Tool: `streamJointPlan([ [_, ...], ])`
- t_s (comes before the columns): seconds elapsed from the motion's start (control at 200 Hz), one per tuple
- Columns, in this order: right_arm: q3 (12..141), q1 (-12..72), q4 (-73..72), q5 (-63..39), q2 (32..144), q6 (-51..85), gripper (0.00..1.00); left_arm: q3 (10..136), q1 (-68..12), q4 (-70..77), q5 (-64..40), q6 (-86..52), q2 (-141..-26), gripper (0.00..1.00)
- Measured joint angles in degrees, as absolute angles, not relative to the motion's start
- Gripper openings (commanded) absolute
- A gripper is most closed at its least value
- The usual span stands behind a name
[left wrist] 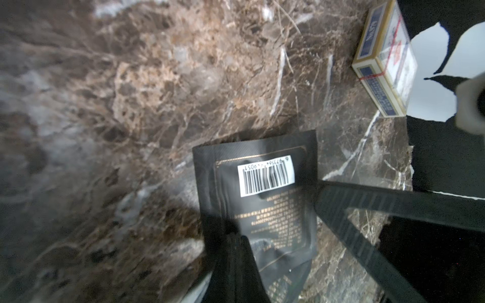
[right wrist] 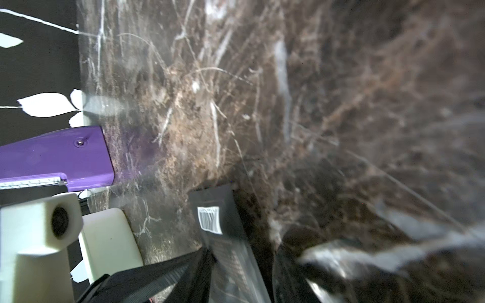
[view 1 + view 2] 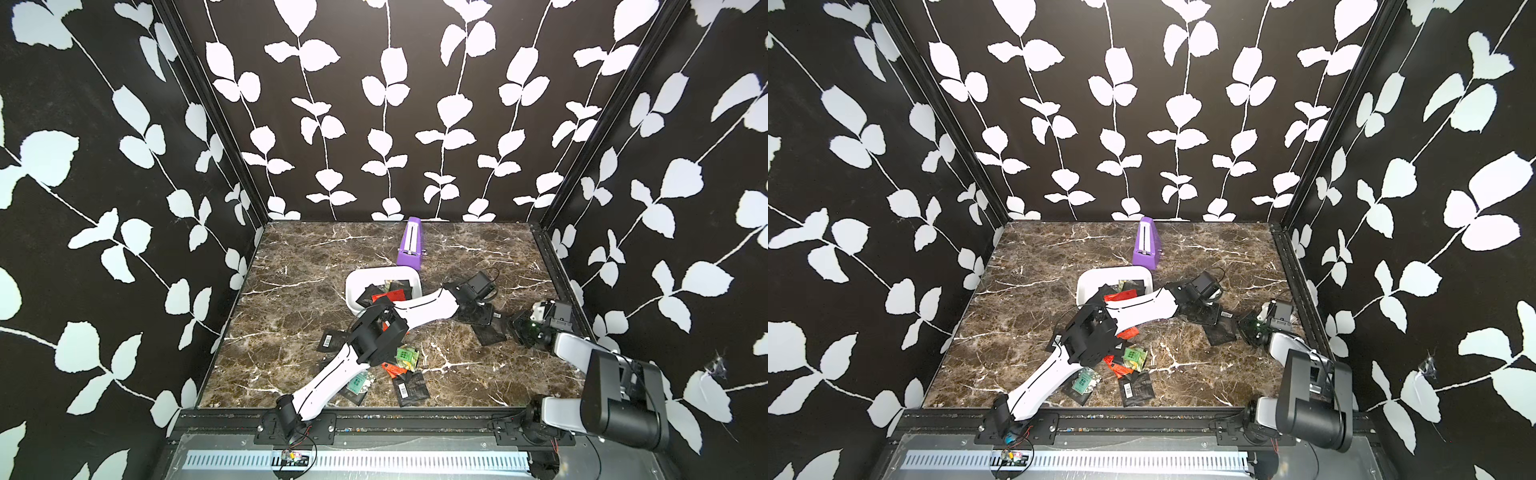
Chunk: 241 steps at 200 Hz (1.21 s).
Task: Put the tea bags into the storage box
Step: Pick up the tea bag from the center of the board.
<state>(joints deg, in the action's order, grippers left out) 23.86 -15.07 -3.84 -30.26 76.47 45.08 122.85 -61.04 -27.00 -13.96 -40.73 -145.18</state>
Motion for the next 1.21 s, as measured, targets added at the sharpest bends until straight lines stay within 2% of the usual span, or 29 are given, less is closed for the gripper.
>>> streamJointPlan([
  [0.315, 24.0, -15.0, -8.3, -31.1, 79.2, 44.0, 0.39, 122.1, -61.0, -26.4, -13.9, -40.3, -144.9, 0.0],
  [0.58, 25.4, -12.9, -8.4, -29.9, 81.3, 41.6, 0.28, 121.6, -61.1, -26.0, -13.9, -39.8, -144.7, 0.0],
  [0.69, 25.5, -12.4, -7.8, -29.1, 81.3, 40.8, 0.2, 121.6, -61.1, -26.0, -13.8, -39.5, -144.7, 0.0],
  [0.865, 26.0, -11.4, -6.0, -28.1, 81.6, 39.7, 0.0, 121.5, -61.1, -26.0, -13.8, -39.1, -144.6, 0.0],
  [1.065, 26.9, -10.5, -3.7, -27.4, 81.3, 39.2, 0.0, 121.0, -61.0, -26.9, -13.6, -38.6, -143.9, 0.0],
  [1.205, 27.0, -9.4, 2.6, -26.1, 76.8, 39.1, 0.0, 119.5, -60.7, -30.3, -12.3, -37.3, -141.4, 0.0],
])
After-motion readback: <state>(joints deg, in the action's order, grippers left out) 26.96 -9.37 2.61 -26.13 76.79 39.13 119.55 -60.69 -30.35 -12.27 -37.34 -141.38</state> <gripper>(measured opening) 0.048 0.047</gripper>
